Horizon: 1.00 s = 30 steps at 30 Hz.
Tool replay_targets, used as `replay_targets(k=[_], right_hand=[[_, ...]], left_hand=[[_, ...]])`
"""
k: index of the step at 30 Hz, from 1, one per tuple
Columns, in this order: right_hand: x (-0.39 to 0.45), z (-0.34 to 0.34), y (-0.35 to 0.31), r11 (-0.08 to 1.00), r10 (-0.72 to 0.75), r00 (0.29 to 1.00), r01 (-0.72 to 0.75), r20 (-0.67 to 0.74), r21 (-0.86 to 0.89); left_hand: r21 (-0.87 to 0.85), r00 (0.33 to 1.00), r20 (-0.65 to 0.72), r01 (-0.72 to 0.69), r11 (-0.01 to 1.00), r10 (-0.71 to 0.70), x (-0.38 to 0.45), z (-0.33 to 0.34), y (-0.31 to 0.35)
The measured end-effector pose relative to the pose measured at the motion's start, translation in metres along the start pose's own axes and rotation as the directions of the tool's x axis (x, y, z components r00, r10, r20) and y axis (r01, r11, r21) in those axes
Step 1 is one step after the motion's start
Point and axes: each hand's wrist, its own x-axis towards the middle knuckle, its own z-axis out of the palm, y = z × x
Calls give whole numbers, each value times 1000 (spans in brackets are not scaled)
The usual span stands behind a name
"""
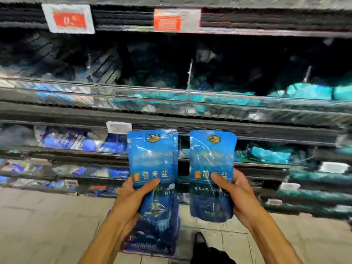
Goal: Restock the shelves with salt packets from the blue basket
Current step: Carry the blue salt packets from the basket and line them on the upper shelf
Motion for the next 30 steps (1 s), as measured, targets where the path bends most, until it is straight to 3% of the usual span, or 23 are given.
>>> replay_targets(k=[5,13,23,30], right_hand=[[-53,-68,-19,991,-90,961,112,-263,69],[-144,-188,-40,958,-192,850,271,-490,95],[-235,-377,-95,930,-314,762,366,-566,-23],[-249,-476,-160,874,-452,709,473,-541,-110]], left_hand=[[143,977,213,-7,990,-24,15,71,-5],[260,878,472,-52,964,-80,-8,226,-45],[190,773,633,-93,977,-50,-81,444,-112],[139,725,688,-170,976,28,-95,560,-108]])
